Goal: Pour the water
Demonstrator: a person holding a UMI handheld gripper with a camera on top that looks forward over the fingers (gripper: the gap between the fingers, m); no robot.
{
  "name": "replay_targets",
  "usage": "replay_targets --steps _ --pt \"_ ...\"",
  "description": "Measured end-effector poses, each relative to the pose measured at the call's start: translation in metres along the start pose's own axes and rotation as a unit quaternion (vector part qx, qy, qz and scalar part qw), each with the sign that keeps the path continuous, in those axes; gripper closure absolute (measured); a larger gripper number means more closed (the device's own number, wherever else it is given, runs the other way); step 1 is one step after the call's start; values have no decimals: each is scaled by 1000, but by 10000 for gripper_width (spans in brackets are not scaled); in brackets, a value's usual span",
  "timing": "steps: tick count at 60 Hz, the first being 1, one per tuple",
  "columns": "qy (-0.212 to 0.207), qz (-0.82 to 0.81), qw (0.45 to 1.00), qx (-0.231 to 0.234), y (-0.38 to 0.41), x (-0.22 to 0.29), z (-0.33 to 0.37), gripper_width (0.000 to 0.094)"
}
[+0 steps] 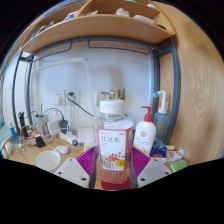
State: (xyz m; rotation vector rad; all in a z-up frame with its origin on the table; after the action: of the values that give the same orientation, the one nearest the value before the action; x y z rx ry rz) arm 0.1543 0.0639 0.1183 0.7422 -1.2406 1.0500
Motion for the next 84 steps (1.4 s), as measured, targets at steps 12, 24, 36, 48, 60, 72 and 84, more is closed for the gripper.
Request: replay_targets --steps 12,24,36,48,60,72,84 --pt "-3 -26 1000 5 -5 -31 -2 419" --pt "-27 -37 999 5 -4 -29 -4 384" --pt "-10 -50 999 -8 -11 -28 2 245" --pt "27 -46 998 -13 -20 -36 23 100" --pt "85 -42 995 -16 -37 -22 90 101" --pt "89 -24 996 -3 -49 39 151 99" --pt "78 8 996 42 -44 74 194 99"
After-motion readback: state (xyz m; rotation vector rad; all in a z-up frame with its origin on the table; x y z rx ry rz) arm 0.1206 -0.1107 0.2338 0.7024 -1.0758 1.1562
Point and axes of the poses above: the point between the fingertips, and its own axes, seen from behind it with the camera up: y to the left, x up, z backward, against the way the camera looks, the point moved 2 cm from there along z, backward, against the way the camera looks, and after that the axes turned 15 degrees about -x, right-handed, at the moved point
